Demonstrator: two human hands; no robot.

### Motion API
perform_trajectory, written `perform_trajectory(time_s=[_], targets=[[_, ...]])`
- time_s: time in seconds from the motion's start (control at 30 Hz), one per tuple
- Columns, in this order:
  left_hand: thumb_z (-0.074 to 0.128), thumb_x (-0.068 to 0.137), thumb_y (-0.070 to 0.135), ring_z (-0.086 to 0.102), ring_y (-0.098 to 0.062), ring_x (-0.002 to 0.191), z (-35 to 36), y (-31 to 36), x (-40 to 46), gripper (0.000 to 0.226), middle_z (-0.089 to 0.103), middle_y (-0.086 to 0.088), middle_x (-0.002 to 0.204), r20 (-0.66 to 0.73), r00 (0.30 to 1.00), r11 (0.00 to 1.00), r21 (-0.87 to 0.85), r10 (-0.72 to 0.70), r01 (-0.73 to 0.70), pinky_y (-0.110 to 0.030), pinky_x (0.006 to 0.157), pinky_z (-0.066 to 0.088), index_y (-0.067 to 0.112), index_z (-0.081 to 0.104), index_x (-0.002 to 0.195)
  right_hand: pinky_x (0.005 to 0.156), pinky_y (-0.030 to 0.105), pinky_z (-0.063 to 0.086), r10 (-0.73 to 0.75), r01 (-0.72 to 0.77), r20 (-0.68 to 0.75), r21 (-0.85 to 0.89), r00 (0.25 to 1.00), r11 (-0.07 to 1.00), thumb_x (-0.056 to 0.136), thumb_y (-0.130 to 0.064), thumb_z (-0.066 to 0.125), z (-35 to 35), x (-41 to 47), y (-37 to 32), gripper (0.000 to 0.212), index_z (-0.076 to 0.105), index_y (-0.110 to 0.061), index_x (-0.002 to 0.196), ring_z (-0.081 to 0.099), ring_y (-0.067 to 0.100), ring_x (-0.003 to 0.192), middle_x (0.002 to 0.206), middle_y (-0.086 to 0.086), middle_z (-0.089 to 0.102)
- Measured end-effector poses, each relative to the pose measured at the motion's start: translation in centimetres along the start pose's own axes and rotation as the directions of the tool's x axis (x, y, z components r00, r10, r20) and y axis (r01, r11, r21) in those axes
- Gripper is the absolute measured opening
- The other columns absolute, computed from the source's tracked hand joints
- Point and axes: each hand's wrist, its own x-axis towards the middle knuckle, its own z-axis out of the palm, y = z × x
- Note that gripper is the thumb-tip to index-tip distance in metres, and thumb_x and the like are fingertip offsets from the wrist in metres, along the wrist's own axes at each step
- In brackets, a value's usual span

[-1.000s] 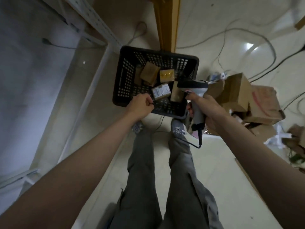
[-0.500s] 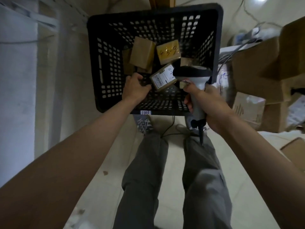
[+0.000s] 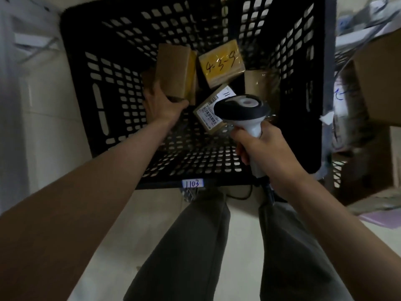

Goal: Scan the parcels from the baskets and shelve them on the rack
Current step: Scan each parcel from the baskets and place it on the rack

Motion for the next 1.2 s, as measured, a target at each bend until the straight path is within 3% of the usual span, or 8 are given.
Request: perform_trajectory(time_s=[0.17,0.33,0.53,0.73,0.83,0.9,1.1,1.2], targets=[[0.086,0.071,0.052,0.013,-0.030,0.153,1.9,0.3,3.7,0.119,0.007,-0.008,0.168,-0.077,0.997,0.999,-0.034,0.013,-0.015,-0.044,0.123,0.022,0.027,0.011,0.161,0.045,0.016,0.043,0.026,-0.027,0.027,0.024,0.999,0.999,0.092,-0.027,0.067,0.3,2.0,1.0,0.016,0.061,-0.013,0.086,0.052,0.004,0.042,0.053,-0.002,0.060],[0.087,0.070,0.049,0.025,-0.029,0.150,3.0,0.8,4.7,0.121,0.020,-0.010,0.164,-0.104,0.994,0.995,-0.095,-0.028,0.018,-0.045,0.121,0.028,0.024,0.010,0.161,0.043,0.016,0.042,0.048,-0.052,0.053,0.084,0.997,0.995,0.091,-0.031,0.069,-0.2,2.6,1.4,0.022,0.061,-0.012,0.083,0.051,0.004,0.041,0.047,-0.004,0.058],[0.079,0.073,0.057,0.037,-0.029,0.141,2.1,-0.1,-1.2,0.103,0.034,-0.004,0.158,0.043,0.983,0.918,-0.351,-0.180,0.183,-0.041,0.111,0.036,0.035,0.021,0.157,0.044,0.015,0.041,0.020,-0.023,0.048,0.077,0.999,0.997,0.094,-0.028,0.066,-1.2,0.3,0.5,0.024,0.059,-0.010,0.078,0.048,0.005,0.041,0.046,-0.005,0.056],[0.067,0.078,0.065,0.055,-0.020,0.120,-3.0,-0.4,-10.8,0.086,0.053,0.001,0.142,0.196,0.950,0.700,-0.642,-0.244,0.312,-0.039,0.100,0.048,0.034,0.037,0.152,0.044,0.019,0.043,0.020,-0.027,0.094,0.070,0.995,0.997,0.096,-0.022,0.063,-3.8,-6.8,-2.6,0.019,0.060,-0.010,0.082,0.050,0.009,0.043,0.054,0.000,0.062],[0.060,0.085,0.065,0.060,-0.016,0.110,-7.0,0.3,-15.9,0.051,0.060,0.004,0.128,0.300,0.923,0.562,-0.732,-0.239,0.384,-0.033,0.084,0.050,0.038,0.053,0.127,0.044,0.021,0.043,0.018,-0.023,0.145,0.031,0.989,0.999,0.097,-0.020,0.061,-5.5,-11.4,-5.9,0.026,0.059,-0.008,0.075,0.050,0.013,0.043,0.052,0.001,0.061],[0.058,0.086,0.066,0.061,-0.019,0.111,-10.1,1.0,-19.5,0.040,0.061,0.004,0.124,0.353,0.906,0.454,-0.784,-0.233,0.423,-0.036,0.088,0.050,0.040,0.053,0.116,0.044,0.022,0.043,0.009,-0.007,0.166,-0.013,0.986,1.000,0.098,-0.019,0.060,-6.6,-14.7,-8.8,0.032,0.059,-0.007,0.068,0.049,0.015,0.041,0.048,0.002,0.059],[0.057,0.087,0.065,0.061,-0.026,0.114,-19.8,2.6,-31.9,0.062,0.062,-0.008,0.123,0.382,0.899,0.104,-0.906,-0.216,0.410,-0.037,0.086,0.050,0.027,0.048,0.135,0.054,0.031,0.045,-0.082,0.126,0.270,-0.149,0.959,0.981,0.098,-0.023,0.062,-9.4,-26.5,-19.1,0.035,0.060,-0.006,0.068,0.050,0.019,0.048,0.053,0.005,0.060],[0.057,0.088,0.060,0.063,-0.024,0.101,-24.8,2.9,-37.8,0.057,0.066,-0.010,0.113,0.367,0.906,-0.074,-0.930,-0.210,0.360,-0.034,0.081,0.052,0.018,0.059,0.127,0.051,0.026,0.045,-0.133,0.201,0.344,-0.168,0.929,0.965,0.098,-0.022,0.063,-10.1,-32.4,-23.4,0.031,0.060,-0.004,0.073,0.052,0.019,0.052,0.055,0.003,0.061]])
